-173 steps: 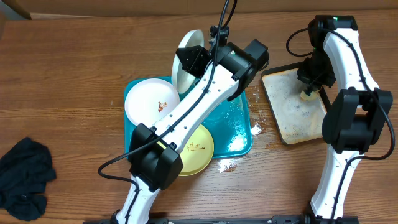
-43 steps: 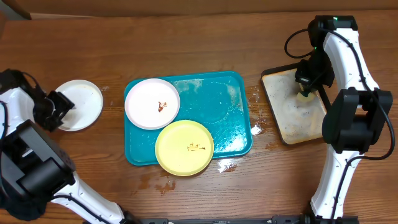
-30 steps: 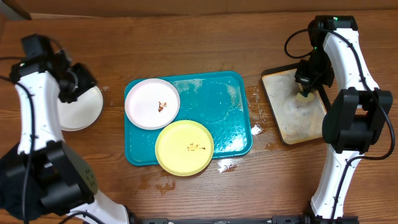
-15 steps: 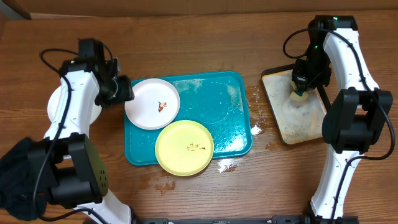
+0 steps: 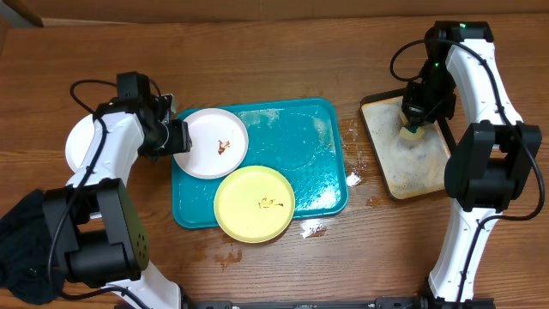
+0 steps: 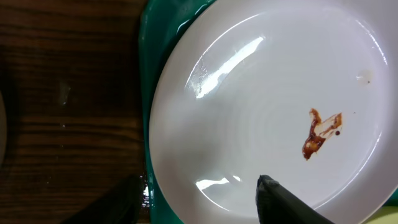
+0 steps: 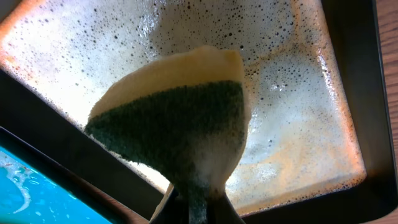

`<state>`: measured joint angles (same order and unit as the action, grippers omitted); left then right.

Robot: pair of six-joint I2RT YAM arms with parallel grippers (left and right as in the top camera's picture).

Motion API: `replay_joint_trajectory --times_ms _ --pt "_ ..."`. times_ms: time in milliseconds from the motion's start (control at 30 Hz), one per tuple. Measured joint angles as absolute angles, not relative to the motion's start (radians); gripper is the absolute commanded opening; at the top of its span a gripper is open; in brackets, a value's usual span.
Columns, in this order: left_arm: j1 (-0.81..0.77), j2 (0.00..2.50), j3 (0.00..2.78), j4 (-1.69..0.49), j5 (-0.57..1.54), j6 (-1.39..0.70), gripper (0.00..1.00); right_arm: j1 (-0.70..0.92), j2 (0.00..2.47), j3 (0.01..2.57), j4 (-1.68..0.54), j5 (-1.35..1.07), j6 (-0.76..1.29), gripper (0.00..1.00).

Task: Clean dirty plates on tray and stack at the side
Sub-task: 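Grip the rim of the sauce-stained white plate with the left gripper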

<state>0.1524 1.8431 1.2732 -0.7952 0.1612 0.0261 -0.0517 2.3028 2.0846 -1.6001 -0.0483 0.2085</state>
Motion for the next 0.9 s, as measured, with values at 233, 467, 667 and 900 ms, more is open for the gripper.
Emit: replay_joint_trajectory --times_ms 233,467,667,900 --pt "0.152 1.846 1.259 -0.784 0.161 0.026 0.57 -0.052 2.303 2.085 -1.607 -0.048 0.208 0.04" --pt "0.152 1.886 1.244 -0.754 0.165 0.021 0.59 -0.052 2.303 2.085 -1.61 -0.048 0.208 0.04" --pt "0.158 1.921 1.235 -0.728 0.172 0.001 0.54 -0.052 2.303 2.085 -1.61 -0.048 0.208 0.04" --pt "0.16 1.925 1.234 -0.728 0.172 -0.013 0.53 -0.052 2.303 2.085 -1.61 -0.048 0.208 0.04"
